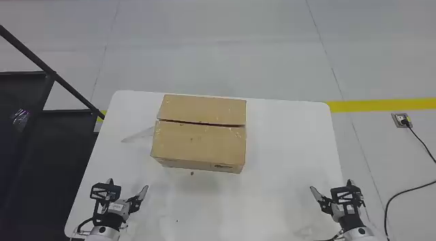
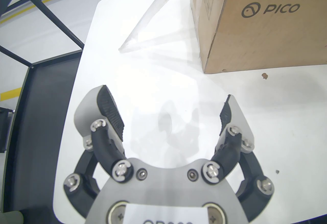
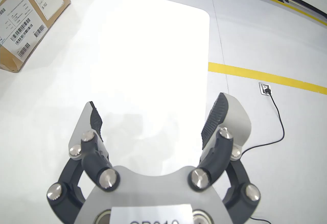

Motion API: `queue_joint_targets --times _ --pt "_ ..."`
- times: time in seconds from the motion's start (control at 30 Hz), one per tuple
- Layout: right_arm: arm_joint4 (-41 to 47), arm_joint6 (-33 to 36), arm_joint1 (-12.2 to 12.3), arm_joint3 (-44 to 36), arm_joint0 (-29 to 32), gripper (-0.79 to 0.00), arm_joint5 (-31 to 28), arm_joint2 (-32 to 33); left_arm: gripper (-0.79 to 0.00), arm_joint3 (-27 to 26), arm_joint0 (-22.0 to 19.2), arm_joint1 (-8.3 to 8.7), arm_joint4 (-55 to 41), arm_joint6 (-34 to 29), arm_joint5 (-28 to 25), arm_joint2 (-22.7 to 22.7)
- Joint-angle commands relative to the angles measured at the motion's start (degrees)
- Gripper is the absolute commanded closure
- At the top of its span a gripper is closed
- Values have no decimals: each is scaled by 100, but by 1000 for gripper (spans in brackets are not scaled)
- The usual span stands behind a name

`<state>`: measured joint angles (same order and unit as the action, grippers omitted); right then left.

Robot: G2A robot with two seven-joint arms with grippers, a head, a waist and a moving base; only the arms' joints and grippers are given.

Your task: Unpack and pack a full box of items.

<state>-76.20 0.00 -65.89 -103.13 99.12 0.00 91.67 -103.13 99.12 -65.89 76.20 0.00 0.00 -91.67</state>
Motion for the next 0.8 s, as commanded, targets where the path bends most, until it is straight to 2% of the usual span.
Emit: queue_joint_targets --times 0.0,0.27,0.4,0.6,0.77 --pt "0 0 0 0 0 -784 0 0 -784 0 0 0 0 0 0 0" --pt "0 0 0 0 0 -785 0 0 -785 0 0 0 0 0 0 0" --pt "2 34 -11 -228 -128 -785 -276 -194 -785 13 -57 -8 -193 126 -59 -89" --pt "155 549 -47 -745 -590 -785 -647 -626 -785 234 -360 3 -543 671 -435 -410" --pt "340 1180 -98 -981 -1192 -785 -813 -1103 -785 415 -703 28 -851 803 -832 -695"
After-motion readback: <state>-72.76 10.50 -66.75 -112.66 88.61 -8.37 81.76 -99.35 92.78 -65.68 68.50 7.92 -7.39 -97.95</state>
